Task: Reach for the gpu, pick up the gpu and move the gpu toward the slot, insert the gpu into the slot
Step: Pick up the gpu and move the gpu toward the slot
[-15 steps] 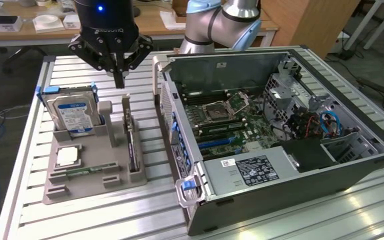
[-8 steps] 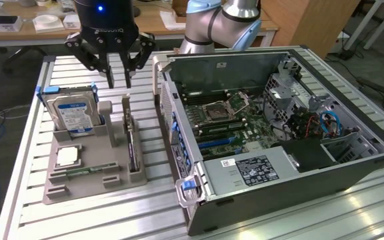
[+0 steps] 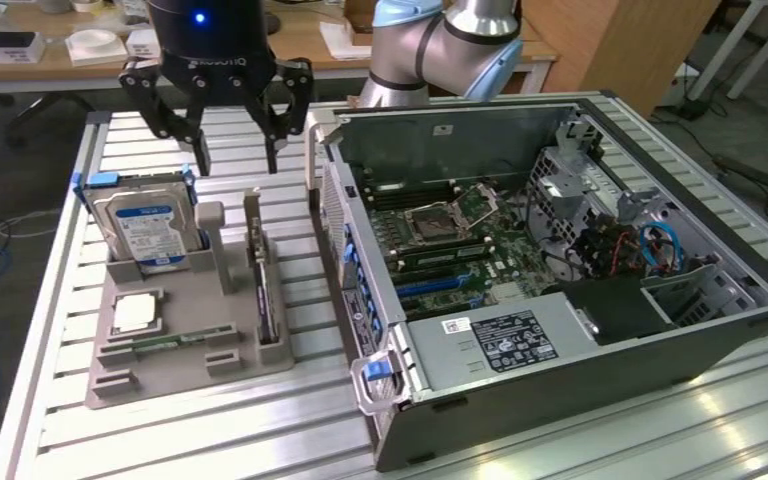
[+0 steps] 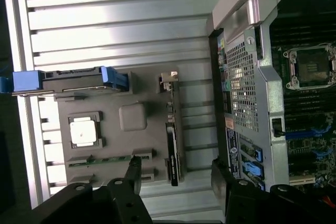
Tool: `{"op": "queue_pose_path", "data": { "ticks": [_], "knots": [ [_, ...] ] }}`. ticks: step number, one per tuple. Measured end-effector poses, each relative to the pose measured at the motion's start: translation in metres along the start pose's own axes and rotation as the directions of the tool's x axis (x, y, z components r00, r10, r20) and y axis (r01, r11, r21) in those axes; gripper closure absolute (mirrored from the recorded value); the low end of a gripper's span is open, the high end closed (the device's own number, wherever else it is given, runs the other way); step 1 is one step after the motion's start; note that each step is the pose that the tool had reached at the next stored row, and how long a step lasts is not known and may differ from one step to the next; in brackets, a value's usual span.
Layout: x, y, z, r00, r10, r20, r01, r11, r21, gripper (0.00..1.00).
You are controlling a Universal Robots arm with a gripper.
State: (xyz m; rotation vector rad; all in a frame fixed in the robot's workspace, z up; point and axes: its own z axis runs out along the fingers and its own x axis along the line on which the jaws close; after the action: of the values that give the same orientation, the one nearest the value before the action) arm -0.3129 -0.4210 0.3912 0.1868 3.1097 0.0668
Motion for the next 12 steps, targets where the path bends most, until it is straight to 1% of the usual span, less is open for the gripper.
{"op": "queue_pose_path", "data": {
  "ticks": [1,4,6,9,12],
  "knots": [
    [0.000,-0.0001,0.0012,1.0000,-0.004,-0.0009,0.004,1.0000,0.0005,0.35],
    [0.000,-0.0002,0.0044,0.9992,-0.040,-0.0048,0.040,0.9992,0.0012,0.35],
    [0.000,-0.0003,0.0066,0.9975,-0.071,-0.0071,0.071,0.9975,0.0006,0.35],
    [0.001,-0.0005,0.0109,0.9939,-0.109,-0.0096,0.109,0.9940,-0.0003,0.35],
    [0.001,-0.0007,0.0161,0.9891,-0.146,-0.0117,0.146,0.9892,-0.0014,0.35]
  ]
}}
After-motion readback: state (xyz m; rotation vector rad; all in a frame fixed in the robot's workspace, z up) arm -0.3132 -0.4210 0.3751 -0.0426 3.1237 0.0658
